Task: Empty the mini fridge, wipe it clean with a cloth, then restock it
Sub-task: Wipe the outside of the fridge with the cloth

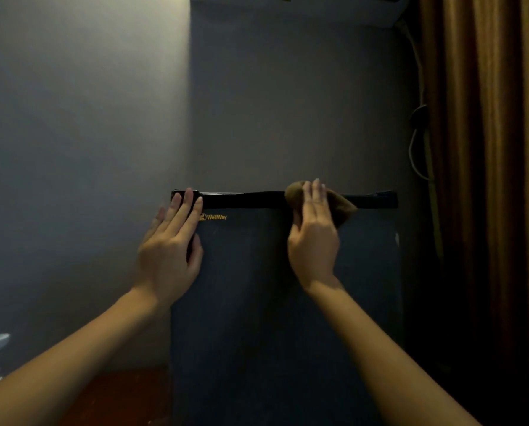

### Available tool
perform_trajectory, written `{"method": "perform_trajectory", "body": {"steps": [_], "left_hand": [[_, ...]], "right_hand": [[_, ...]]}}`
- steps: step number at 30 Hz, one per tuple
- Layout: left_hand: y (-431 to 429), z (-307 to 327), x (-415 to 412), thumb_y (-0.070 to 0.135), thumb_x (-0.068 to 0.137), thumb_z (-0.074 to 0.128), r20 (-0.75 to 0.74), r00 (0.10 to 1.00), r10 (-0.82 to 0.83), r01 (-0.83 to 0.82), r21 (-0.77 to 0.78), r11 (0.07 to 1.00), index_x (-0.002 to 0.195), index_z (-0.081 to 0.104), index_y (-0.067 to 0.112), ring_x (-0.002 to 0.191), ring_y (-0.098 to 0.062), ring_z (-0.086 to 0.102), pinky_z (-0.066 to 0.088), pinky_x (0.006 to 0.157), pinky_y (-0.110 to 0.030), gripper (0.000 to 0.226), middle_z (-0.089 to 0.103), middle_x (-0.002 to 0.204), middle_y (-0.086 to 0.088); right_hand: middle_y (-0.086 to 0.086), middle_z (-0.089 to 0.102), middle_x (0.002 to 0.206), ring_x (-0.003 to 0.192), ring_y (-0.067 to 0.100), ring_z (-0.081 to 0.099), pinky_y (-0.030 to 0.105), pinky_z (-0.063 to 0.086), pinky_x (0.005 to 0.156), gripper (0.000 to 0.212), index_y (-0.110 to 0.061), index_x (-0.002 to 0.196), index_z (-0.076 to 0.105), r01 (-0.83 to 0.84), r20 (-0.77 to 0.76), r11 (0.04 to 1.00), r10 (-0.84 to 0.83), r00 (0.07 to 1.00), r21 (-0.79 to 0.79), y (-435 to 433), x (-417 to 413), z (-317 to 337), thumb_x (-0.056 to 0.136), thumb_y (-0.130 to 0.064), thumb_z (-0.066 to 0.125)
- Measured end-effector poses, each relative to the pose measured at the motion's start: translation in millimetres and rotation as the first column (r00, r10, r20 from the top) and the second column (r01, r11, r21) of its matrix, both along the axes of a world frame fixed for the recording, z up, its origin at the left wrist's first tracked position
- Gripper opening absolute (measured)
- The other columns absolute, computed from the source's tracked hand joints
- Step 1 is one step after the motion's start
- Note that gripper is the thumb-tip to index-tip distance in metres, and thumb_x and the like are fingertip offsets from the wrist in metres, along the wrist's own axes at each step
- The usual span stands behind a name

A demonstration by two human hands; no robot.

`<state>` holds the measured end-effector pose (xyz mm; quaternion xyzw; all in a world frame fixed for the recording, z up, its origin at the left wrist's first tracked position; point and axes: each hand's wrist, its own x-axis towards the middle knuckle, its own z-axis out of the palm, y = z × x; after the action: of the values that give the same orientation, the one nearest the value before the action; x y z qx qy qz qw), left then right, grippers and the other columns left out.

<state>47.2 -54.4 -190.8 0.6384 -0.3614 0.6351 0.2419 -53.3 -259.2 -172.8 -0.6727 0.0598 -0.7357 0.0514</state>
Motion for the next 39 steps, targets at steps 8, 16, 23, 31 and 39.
{"method": "perform_trajectory", "body": {"steps": [8, 16, 23, 31, 39], "left_hand": [[27, -1, 1, 0.011, 0.085, 0.04, -0.017, 0.998, 0.054, -0.051, 0.159, 0.986, 0.144, 0.037, -0.002, 0.141, -0.025, 0.033, 0.02, 0.118, -0.034, 0.06, 0.033, 0.152, -0.015], [59, -25, 20, -0.01, 0.083, 0.056, -0.299, 0.954, -0.006, -0.006, -0.037, 0.999, 0.149, 0.024, 0.001, 0.147, -0.022, 0.015, 0.015, 0.12, -0.036, 0.074, 0.021, 0.157, -0.013], [57, -10, 7, -0.011, 0.084, 0.05, -0.19, 0.974, -0.119, 0.138, 0.09, 0.986, 0.15, 0.026, 0.006, 0.147, -0.013, 0.017, 0.024, 0.118, -0.033, 0.072, 0.019, 0.159, -0.003], [39, -4, 2, 0.007, 0.084, 0.039, -0.127, 0.987, -0.095, 0.112, 0.131, 0.985, 0.147, 0.033, 0.004, 0.145, -0.012, 0.022, 0.026, 0.116, -0.027, 0.064, 0.026, 0.157, -0.005], [41, -12, 10, -0.004, 0.083, 0.052, -0.211, 0.976, -0.053, 0.07, 0.073, 0.995, 0.146, 0.033, 0.002, 0.143, -0.015, 0.018, 0.032, 0.114, -0.037, 0.066, 0.032, 0.153, -0.008]], "right_hand": [[0.02, 0.046, 0.143, 0.137, 0.029, 0.041, 0.038, 0.038, 0.111, 0.049, 0.002, 0.136, 0.05, -0.084, -0.097, 0.963, 0.061, 0.993, -0.256, 108, 48, -2, 0.09, -0.008, 0.037], [0.018, 0.063, 0.126, 0.122, 0.029, 0.058, 0.037, 0.046, 0.101, 0.055, 0.002, 0.116, 0.067, -0.123, -0.299, 0.836, -0.051, 0.953, -0.534, 154, 85, 13, 0.063, -0.003, 0.078], [0.013, 0.049, 0.143, 0.134, 0.025, 0.045, 0.033, 0.039, 0.107, 0.054, -0.004, 0.134, 0.055, -0.149, -0.215, 0.839, 0.039, 0.976, -0.523, 98, 50, 16, 0.085, -0.005, 0.033], [0.017, 0.055, 0.137, 0.131, 0.03, 0.049, 0.043, 0.046, 0.104, 0.054, -0.001, 0.133, 0.055, -0.021, -0.128, 0.948, -0.021, 0.992, -0.318, 80, 29, 11, 0.08, 0.007, 0.061], [0.011, 0.048, 0.14, 0.131, 0.029, 0.046, 0.04, 0.051, 0.092, 0.039, -0.003, 0.131, 0.057, -0.218, -0.254, 0.88, 0.116, 0.96, -0.423, 124, 53, 21, 0.094, -0.013, 0.05]]}}
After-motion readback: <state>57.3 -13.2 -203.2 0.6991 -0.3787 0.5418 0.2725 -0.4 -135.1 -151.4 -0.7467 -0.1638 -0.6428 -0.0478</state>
